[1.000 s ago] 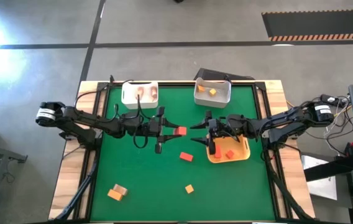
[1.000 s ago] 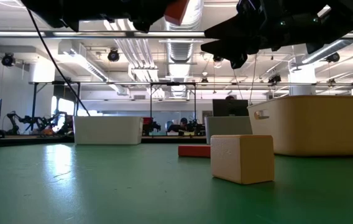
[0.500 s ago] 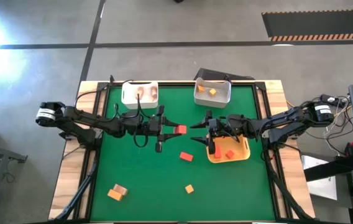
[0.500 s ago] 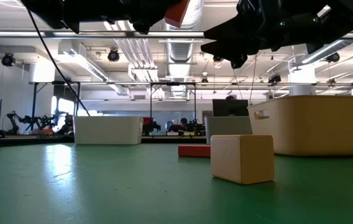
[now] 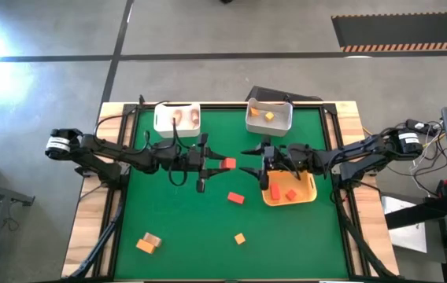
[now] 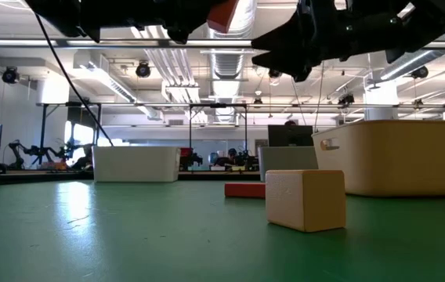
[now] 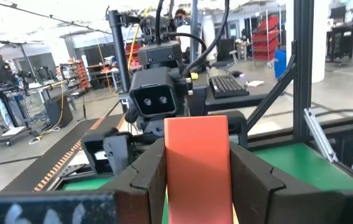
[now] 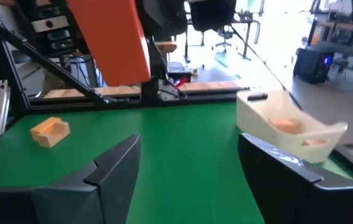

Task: Sort & place blocks by color
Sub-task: Put the orange block into the yellow bin

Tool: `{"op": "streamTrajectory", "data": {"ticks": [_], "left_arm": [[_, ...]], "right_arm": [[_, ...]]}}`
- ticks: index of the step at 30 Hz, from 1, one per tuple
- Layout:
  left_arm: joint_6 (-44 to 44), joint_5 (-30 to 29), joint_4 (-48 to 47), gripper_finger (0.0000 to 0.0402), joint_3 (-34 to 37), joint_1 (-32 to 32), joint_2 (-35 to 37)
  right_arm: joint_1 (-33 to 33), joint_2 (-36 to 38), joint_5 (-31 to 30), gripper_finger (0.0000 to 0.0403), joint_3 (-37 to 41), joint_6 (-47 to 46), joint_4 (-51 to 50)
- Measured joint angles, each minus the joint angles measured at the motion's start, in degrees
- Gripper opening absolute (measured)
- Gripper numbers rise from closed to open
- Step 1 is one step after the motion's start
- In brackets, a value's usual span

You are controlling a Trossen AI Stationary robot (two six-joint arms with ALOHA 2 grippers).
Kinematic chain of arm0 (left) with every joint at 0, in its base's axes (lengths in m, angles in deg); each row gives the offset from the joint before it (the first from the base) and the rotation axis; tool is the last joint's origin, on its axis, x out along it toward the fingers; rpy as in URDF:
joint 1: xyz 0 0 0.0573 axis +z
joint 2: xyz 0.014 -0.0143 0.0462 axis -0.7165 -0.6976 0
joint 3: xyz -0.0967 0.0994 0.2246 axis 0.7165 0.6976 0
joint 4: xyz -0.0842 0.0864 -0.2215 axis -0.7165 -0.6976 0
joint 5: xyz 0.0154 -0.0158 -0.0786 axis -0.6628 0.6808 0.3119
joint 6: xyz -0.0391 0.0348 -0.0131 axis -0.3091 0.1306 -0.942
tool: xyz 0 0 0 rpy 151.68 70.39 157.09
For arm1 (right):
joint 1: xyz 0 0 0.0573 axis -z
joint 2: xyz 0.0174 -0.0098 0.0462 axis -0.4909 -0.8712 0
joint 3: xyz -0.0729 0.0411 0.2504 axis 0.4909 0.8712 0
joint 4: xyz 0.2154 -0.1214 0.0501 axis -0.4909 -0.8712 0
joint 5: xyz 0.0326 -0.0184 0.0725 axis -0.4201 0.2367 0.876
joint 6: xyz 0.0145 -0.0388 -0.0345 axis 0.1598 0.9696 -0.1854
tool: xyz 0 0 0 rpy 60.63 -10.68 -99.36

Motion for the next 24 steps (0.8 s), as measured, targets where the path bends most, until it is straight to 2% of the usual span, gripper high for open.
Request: {"op": "streamTrajectory", "data": {"ticks": [8, 11, 18, 24], "left_arm": [[-3.4, 1.0, 3.3, 0.0116, 0.0, -0.5, 0.0], [-4.1, 1.1, 3.7, 0.0116, 0.0, -0.5, 0.0], [-4.3, 0.9, 11.2, 0.0116, 0.0, -0.5, -2.9], [-4.1, 0.0, 18.5, 0.0116, -0.4, -0.3, -7.3]], "right_arm": [[0.0, 0.0, 0.4, 0.0296, -3.0, 3.4, 0.0], [0.0, 0.0, 3.8, 0.0301, -3.9, 3.9, -0.1], [0.0, -2.2, 5.5, 0.0294, -7.1, 5.6, -0.2], [-0.2, -4.5, 9.7, 0.0286, -9.7, 7.0, -0.4]]}}
